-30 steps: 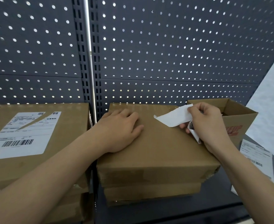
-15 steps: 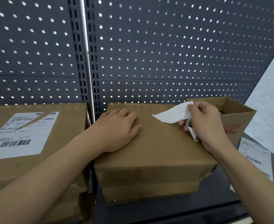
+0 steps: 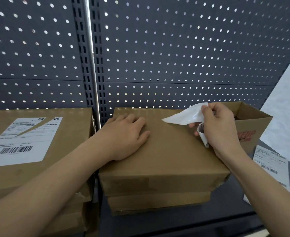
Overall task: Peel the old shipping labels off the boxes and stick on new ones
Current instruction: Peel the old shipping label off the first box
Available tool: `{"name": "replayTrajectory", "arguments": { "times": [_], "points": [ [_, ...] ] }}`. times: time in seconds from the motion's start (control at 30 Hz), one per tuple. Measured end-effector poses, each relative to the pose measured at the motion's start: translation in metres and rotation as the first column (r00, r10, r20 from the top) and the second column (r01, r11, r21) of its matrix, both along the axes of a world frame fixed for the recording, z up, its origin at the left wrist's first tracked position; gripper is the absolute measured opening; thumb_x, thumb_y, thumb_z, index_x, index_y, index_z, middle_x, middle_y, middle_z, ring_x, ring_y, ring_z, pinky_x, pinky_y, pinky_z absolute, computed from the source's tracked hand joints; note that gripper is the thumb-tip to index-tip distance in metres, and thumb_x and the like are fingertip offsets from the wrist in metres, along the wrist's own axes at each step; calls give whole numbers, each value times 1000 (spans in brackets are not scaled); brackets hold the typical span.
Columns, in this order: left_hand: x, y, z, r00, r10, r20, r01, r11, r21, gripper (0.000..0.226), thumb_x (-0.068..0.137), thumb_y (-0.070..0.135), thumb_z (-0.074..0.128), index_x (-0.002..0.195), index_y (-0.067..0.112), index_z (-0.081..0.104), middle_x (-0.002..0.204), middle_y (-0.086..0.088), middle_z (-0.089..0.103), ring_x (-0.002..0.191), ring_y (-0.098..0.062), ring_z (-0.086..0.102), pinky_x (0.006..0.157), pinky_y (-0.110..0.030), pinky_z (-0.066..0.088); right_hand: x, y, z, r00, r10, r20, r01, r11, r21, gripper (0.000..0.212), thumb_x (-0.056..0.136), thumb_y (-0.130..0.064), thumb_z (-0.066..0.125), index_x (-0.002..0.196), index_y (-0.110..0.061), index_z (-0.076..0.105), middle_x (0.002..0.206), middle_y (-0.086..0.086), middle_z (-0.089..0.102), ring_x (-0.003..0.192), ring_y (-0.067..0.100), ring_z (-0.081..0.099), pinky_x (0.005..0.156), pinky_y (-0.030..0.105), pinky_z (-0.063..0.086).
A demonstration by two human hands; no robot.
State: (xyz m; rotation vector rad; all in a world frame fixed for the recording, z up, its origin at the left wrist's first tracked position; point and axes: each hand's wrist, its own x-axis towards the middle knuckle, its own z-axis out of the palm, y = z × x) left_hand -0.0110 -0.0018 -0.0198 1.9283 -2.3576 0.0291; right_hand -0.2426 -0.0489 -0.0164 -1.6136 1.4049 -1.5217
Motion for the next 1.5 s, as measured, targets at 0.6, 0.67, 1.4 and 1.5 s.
{"name": "replayTrajectory", "arguments": {
  "times": [0.6,0.67,1.4,1.5],
  "points": [
    [1,0,1,1000,4,-10,-4,1000,-20,47,99,55,22,131,27,42,134,5,47,127,-19,42,106,-41,36,-17,-8,0,987,154,41,-154,988,-2,42,94,-9,38,93,-35,71,85,-8,68,80,21,58,73,43,47],
    [0,1,1,1000,7,0,-7,1000,-26,46,98,55,22,129,27,43,131,6,48,125,-18,43,104,-40,37,-19,-7,-2,988,156,15,-156,988,3,43,95,-7,38,99,-35,70,84,-10,67,76,21,55,70,39,45],
    [-12,7,8,998,37,41,-34,997,-62,58,94,64,24,136,29,44,142,7,47,133,-19,41,107,-40,38,-16,-4,10,976,202,-84,-211,972,-108,27,84,-19,39,65,-4,52,64,-2,50,63,12,42,57,28,34],
    [-18,10,7,997,59,54,-56,997,-56,64,91,70,21,136,29,41,145,7,43,135,-19,39,109,-40,36,-22,-3,12,960,275,-61,-280,952,-119,39,95,-27,61,70,2,52,63,7,44,60,15,40,56,23,34]
  ]
}}
